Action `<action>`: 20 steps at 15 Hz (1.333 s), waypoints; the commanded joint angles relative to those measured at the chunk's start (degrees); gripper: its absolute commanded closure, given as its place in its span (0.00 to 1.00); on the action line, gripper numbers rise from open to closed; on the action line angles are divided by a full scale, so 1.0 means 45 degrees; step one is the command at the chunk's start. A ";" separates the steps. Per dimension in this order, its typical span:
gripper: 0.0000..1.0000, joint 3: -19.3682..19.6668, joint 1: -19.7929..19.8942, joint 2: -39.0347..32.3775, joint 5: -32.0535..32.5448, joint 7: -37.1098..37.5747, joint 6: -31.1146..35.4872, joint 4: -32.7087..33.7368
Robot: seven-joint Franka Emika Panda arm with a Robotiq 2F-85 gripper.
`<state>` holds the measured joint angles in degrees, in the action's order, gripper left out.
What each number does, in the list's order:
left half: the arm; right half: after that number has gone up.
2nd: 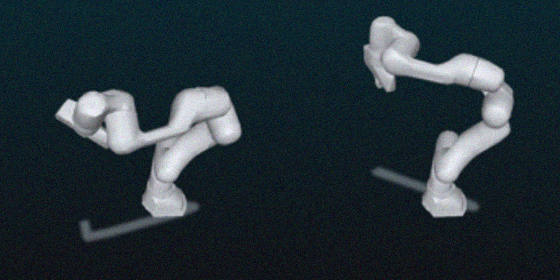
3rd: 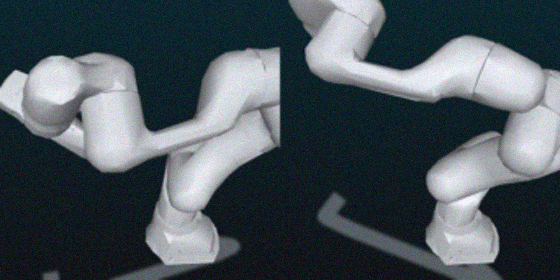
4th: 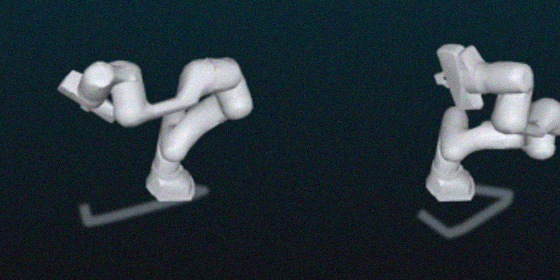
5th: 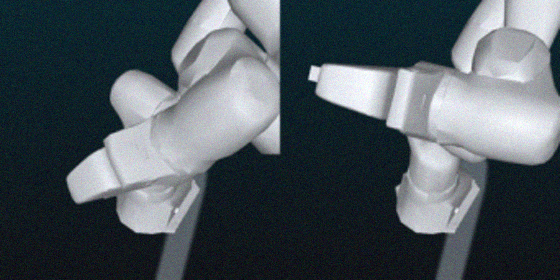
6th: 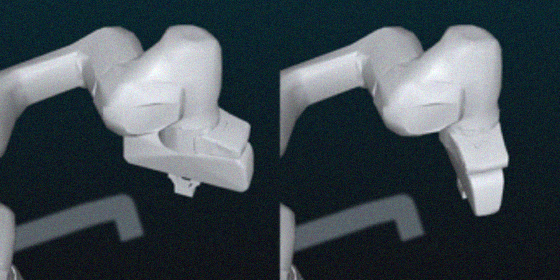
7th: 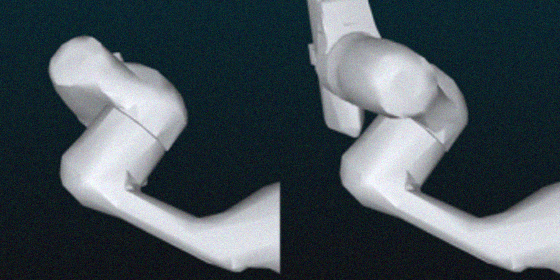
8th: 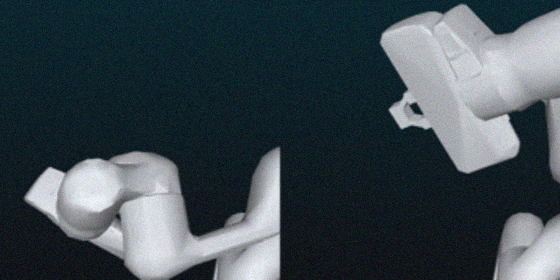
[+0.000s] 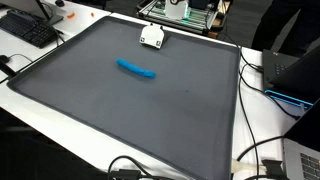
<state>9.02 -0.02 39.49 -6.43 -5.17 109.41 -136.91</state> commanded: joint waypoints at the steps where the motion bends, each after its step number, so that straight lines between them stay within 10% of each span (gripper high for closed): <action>1: 0.00 -0.0164 0.0226 -0.0034 -0.0131 -0.0120 -0.0040 0.0032; 9: 0.00 -0.0164 0.0226 -0.0034 -0.0131 -0.0120 -0.0040 0.0036; 20: 0.00 -0.2237 0.0996 -0.0717 -0.2671 0.6535 0.1475 -0.3368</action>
<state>1.11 3.08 37.51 -14.88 18.25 113.20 -148.66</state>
